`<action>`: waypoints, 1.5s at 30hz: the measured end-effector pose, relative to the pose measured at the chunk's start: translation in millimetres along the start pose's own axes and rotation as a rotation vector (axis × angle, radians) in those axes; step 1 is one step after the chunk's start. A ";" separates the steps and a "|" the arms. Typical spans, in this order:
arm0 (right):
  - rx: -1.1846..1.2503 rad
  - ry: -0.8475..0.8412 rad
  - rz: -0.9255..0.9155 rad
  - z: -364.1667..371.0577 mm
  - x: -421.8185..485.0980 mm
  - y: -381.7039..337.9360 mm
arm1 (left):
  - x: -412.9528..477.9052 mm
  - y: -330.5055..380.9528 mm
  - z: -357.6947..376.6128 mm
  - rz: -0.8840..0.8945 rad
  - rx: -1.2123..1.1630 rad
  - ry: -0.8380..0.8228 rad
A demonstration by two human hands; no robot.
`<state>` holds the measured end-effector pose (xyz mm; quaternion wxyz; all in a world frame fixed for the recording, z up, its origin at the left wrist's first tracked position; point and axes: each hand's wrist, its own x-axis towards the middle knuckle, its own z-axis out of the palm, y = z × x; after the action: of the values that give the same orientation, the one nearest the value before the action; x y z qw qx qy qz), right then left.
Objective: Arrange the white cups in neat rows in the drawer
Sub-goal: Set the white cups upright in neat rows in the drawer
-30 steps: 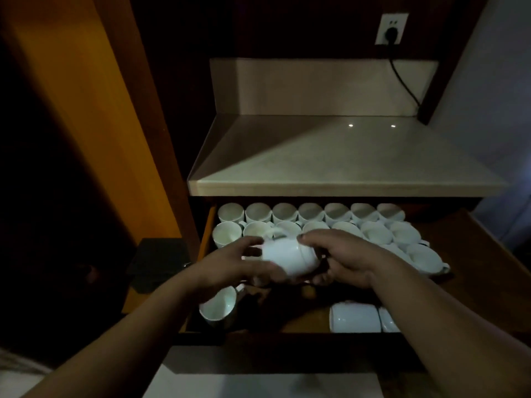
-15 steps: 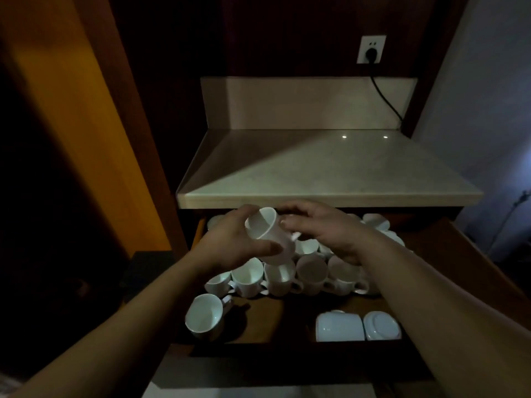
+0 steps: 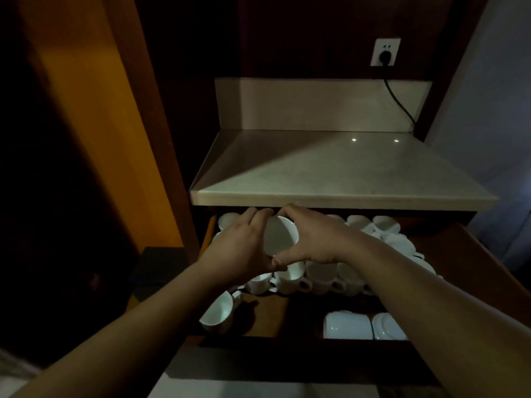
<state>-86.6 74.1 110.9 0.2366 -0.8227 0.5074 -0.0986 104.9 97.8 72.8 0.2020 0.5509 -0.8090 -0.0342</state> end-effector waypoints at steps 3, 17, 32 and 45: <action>0.062 -0.058 -0.016 8.5 -1.0 -0.7 | -8.4 -8.0 -3.5 0.033 -0.101 -0.105; -0.192 -0.300 0.187 124.9 -4.2 34.5 | -69.3 -71.3 64.7 -0.307 0.156 -0.534; -0.164 -0.202 0.285 153.0 -1.8 35.9 | -60.6 -106.3 67.6 0.027 0.211 -0.617; -0.176 -0.111 0.221 161.5 9.6 28.4 | -71.4 -126.4 63.5 0.117 0.137 -0.487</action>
<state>-39.5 101.7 -44.0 0.2008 -0.7835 0.5877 0.0182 214.9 102.4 -41.2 -0.0348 0.4912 -0.8647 -0.0991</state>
